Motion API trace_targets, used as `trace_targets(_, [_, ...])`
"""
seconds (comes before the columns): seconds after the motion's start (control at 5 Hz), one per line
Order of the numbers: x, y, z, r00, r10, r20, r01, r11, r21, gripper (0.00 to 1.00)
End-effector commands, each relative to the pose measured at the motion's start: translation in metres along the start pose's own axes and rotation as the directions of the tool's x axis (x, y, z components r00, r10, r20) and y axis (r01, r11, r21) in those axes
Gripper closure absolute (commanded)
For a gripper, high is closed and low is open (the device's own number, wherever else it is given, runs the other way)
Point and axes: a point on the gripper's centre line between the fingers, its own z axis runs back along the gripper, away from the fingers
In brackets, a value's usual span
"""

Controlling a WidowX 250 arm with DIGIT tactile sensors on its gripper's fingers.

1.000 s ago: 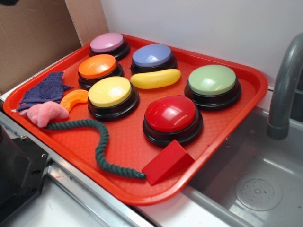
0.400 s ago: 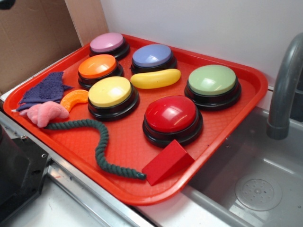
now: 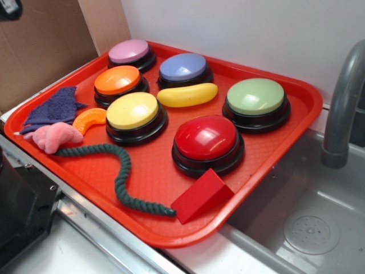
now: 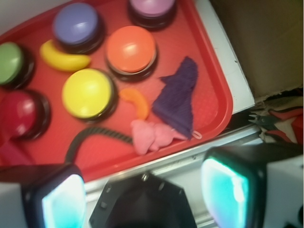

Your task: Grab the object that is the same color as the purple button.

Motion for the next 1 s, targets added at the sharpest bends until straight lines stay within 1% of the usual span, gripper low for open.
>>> trace_targets(0.0, [0.017,0.045,-0.035,0.980,0.191,0.062,-0.192,0.981,0.015,0.00])
trace_targets(0.2, [0.017,0.061,-0.067,0.935,0.327,0.136,-0.330,0.944,0.000,0.00])
trace_targets(0.4, [0.020,0.071,-0.093,0.909,0.377,0.176,-0.384,0.923,0.006,0.00])
trace_targets(0.6, [0.026,0.074,-0.116,0.896,0.407,0.175,-0.414,0.910,0.001,0.00])
trace_targets(0.8, [0.035,0.065,-0.137,0.917,0.372,0.140,-0.373,0.928,-0.023,0.00])
